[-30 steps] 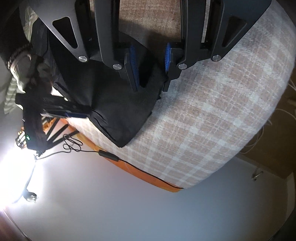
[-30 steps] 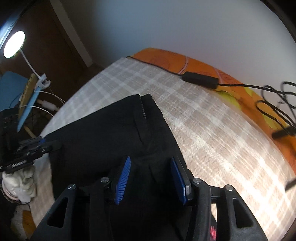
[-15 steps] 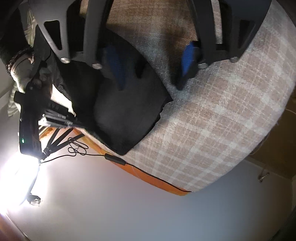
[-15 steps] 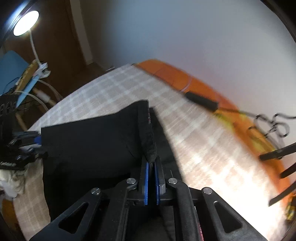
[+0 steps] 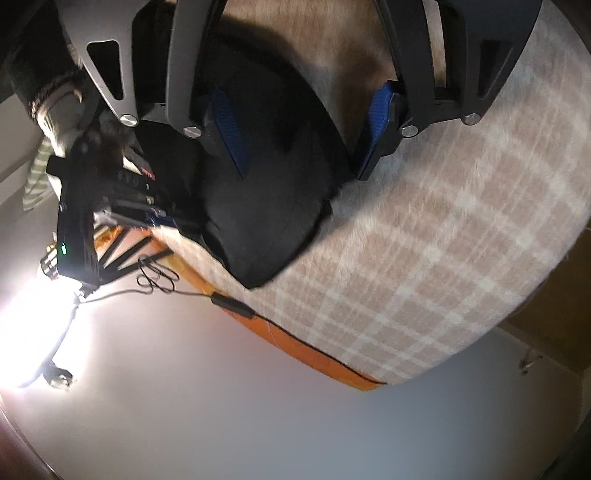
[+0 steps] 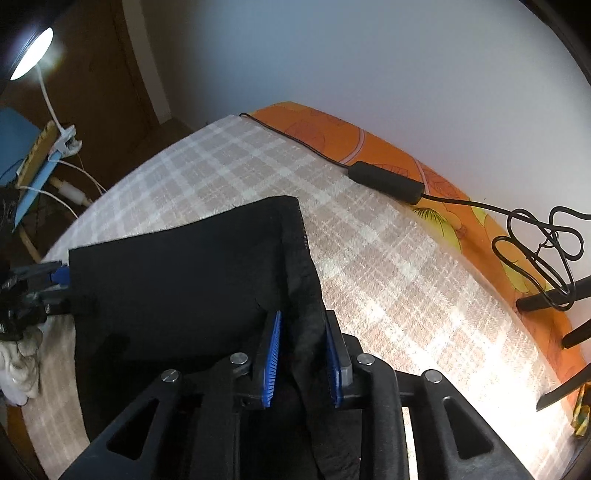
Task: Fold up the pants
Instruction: 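Hold the trouser edge with the right tool while the left tool opens and releases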
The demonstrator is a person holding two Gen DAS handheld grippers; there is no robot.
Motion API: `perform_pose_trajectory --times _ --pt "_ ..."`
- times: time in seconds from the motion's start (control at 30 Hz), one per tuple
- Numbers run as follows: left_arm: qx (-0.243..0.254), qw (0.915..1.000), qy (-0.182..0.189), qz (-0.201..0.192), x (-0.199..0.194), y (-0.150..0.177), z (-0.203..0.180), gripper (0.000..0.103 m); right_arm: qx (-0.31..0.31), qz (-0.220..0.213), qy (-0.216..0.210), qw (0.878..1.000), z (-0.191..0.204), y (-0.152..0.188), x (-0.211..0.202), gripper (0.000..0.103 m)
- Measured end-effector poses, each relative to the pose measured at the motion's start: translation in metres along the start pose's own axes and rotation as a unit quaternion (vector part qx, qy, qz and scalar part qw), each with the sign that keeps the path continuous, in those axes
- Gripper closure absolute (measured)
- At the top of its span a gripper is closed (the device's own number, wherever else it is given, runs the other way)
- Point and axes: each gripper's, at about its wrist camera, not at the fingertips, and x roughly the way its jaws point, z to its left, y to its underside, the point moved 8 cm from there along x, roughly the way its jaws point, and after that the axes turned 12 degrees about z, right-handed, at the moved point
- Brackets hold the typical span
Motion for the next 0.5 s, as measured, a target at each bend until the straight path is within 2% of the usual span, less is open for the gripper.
perform_pose_trajectory --times 0.03,0.07,0.1,0.13,0.17,0.3,0.33,0.37,0.43,0.5 --pt "0.001 0.9999 -0.014 0.003 0.002 -0.001 0.003 0.081 0.006 -0.002 0.002 1.000 -0.001 0.001 0.001 0.081" --pt "0.005 0.9998 -0.017 0.005 0.001 0.000 0.005 0.082 0.012 -0.004 0.001 1.000 -0.002 0.001 0.001 0.081" --pt "0.010 0.9997 -0.024 0.004 -0.001 0.002 0.007 0.079 0.014 -0.006 0.001 1.000 -0.002 0.002 0.001 0.081" --pt "0.021 0.9984 -0.052 -0.005 -0.006 0.005 0.010 0.079 0.012 -0.007 0.004 1.000 -0.002 0.003 -0.001 0.081" --pt "0.029 0.9975 -0.064 -0.008 -0.009 0.007 0.012 0.079 0.009 -0.007 0.008 1.000 -0.002 0.003 0.000 0.081" --pt "0.028 0.9989 -0.038 0.003 -0.008 0.009 0.010 0.078 0.014 -0.008 0.004 1.000 -0.001 0.006 -0.003 0.078" --pt "0.025 0.9992 -0.029 0.011 -0.005 0.009 0.008 0.065 0.016 -0.008 0.003 1.000 -0.001 0.006 -0.004 0.078" --pt "0.030 0.9993 -0.024 0.005 -0.005 0.007 0.003 0.056 0.016 -0.008 0.003 1.000 -0.001 0.007 -0.004 0.078" --pt "0.036 0.9985 -0.040 0.002 0.000 0.003 -0.002 0.057 0.017 -0.005 0.003 1.000 -0.002 0.006 -0.004 0.078" --pt "0.031 0.9985 -0.045 -0.003 0.003 -0.003 -0.003 0.065 0.020 -0.001 0.000 1.000 -0.002 0.004 -0.003 0.078"
